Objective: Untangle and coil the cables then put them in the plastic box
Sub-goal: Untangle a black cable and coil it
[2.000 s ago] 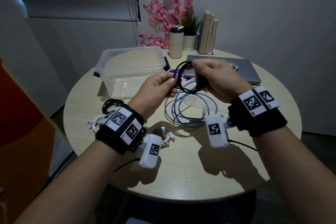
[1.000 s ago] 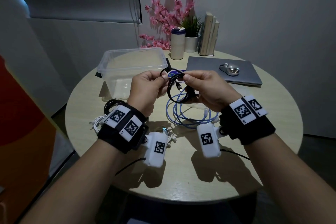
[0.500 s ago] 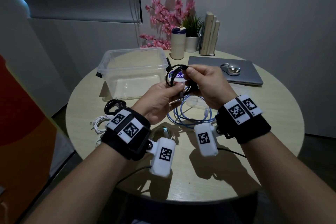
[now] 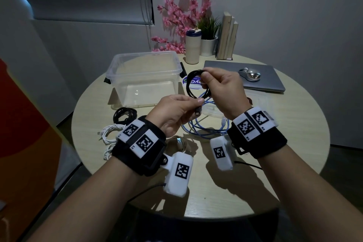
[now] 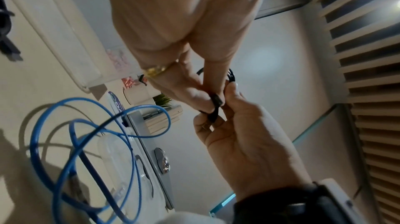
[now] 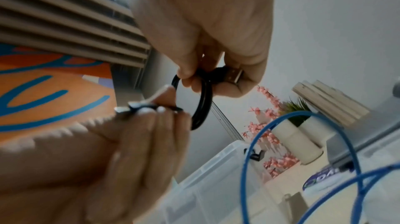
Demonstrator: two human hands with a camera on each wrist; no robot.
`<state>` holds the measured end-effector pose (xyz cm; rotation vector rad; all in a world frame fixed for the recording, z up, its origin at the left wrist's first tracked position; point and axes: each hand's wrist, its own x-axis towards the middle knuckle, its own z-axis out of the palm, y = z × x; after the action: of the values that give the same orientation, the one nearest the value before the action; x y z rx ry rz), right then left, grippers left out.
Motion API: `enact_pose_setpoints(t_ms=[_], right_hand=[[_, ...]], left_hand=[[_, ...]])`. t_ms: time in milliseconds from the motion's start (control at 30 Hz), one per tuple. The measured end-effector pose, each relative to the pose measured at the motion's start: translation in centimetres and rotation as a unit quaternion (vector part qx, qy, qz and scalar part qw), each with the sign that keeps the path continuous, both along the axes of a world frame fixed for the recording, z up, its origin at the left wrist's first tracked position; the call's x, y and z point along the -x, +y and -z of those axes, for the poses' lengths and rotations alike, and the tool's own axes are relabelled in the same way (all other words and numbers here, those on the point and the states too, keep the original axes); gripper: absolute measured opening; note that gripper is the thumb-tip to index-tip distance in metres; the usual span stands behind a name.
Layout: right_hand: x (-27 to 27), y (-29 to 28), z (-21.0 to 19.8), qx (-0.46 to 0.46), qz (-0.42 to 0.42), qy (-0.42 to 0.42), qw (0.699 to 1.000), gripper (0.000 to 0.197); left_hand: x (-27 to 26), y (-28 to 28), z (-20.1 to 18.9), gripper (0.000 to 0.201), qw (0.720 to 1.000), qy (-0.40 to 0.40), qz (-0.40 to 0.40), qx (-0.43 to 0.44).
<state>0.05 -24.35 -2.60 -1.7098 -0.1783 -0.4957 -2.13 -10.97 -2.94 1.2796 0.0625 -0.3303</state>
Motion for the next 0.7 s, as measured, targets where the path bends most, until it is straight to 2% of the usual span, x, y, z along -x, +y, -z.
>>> enact_pose_setpoints(t_ms=[167, 333, 500, 633, 700], right_hand=[[-0.3, -0.1, 1.2, 0.154, 0.034, -0.093, 0.983, 0.017], [-0.4, -0.1, 1.4, 0.18, 0.035, -0.109, 0.977, 0.017], [-1.2, -1.4, 0.9, 0.186, 0.065, -0.107, 0.974, 0.018], [-1.4, -1.7, 0.9, 0.183, 0.074, -0.103, 0.975, 0.019], [-1.6, -2.0, 0.9, 0.167, 0.072, -0.085, 0.98, 0.019]], left_hand=[[0.3, -0.1, -0.7, 0.002, 0.996, 0.039, 0.004, 0.085], [0.7, -0.2, -1.0, 0.006, 0.992, 0.056, 0.027, 0.106], [0.7, 0.5, -0.7, 0.016, 0.996, 0.033, 0.086, 0.007], [0.4, 0.9, -0.4, 0.022, 0.989, -0.059, 0.08, -0.106], [0.1, 1.3, -0.6, 0.024, 0.984, -0.094, 0.064, -0.136]])
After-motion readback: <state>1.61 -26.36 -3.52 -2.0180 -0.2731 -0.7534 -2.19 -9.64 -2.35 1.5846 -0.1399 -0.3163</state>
